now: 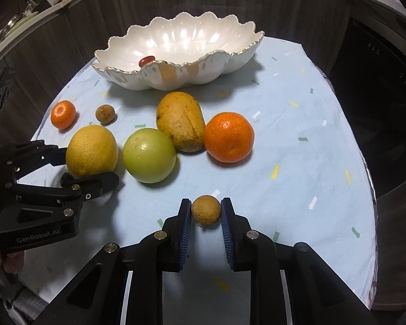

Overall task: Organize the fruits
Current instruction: 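Close the right tool on a brown longan while the left tool grasps the grapefruit, then carry the grapefruit in the left tool and longan in the right tool over the bowl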

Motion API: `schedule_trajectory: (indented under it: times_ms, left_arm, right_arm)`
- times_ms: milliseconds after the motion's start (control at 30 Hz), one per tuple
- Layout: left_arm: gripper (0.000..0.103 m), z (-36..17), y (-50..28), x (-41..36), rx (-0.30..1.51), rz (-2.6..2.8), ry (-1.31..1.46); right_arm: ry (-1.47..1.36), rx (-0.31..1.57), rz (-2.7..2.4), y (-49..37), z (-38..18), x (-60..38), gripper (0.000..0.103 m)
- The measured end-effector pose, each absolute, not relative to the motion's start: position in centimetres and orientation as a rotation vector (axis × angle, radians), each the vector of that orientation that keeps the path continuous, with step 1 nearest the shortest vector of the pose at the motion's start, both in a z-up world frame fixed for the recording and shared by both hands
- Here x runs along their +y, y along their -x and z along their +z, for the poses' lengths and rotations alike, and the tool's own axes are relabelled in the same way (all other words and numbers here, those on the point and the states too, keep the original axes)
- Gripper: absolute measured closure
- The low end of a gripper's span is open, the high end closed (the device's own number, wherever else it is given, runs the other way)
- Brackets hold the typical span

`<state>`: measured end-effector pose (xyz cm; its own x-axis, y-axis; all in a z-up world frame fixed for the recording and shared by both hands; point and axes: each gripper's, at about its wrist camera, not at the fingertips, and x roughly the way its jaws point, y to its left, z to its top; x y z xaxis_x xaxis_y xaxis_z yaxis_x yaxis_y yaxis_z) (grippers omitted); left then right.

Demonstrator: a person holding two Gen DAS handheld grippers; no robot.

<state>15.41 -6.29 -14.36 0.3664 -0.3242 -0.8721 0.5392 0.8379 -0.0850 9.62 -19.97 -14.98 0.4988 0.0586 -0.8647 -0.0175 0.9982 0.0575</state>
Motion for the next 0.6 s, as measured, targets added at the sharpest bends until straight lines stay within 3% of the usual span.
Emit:
schedule_trajectory:
  times_ms: [600]
  left_arm:
    - [0.048,-10.1,-14.4,-5.2,0.985,-0.486,-0.19]
  right_arm:
    - [-0.05,0.961,0.065,-9.4,-11.5,-19.7,0.08]
